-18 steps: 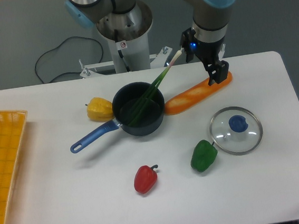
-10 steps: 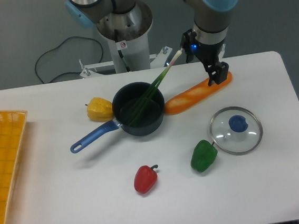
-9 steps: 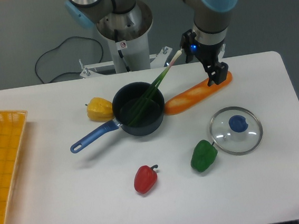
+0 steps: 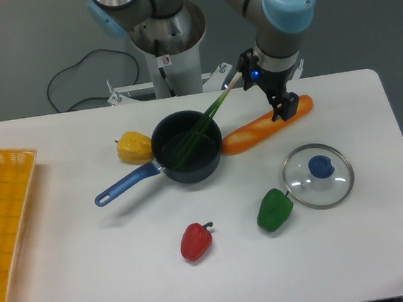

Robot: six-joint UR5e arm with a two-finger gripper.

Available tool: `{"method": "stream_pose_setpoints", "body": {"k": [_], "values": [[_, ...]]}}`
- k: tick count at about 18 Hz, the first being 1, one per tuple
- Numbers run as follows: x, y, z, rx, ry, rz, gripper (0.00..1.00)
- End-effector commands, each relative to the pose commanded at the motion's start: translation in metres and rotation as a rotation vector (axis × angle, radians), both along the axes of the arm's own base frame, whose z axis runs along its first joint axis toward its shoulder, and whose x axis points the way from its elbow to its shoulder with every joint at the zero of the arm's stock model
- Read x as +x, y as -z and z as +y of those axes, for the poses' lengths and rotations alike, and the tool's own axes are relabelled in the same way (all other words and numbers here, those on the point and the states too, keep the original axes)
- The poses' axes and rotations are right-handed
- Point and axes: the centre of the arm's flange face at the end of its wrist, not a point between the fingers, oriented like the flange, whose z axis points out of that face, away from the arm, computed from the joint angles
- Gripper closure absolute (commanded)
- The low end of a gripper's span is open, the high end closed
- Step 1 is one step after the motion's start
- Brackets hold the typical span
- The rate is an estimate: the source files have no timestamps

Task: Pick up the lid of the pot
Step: 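Move the gripper over the blue knob of the glass lid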

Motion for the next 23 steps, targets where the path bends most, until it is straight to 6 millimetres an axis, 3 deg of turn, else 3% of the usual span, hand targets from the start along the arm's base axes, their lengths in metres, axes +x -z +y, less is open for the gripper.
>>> {"method": "stream_pose_setpoints", "body": {"k": [8,12,17,23], "values": [[-0.030,0.024,0.008,0.029,0.005,0.074,0.00],[-0.049,0.037,0.005,0.052,0.187,0.094,0.00],[-0.058,0.036,0.005,0.016,0.242,0.118,0.00],[-0.074,0.059,0.012,0.018,0.360,0.126,0.00]]}}
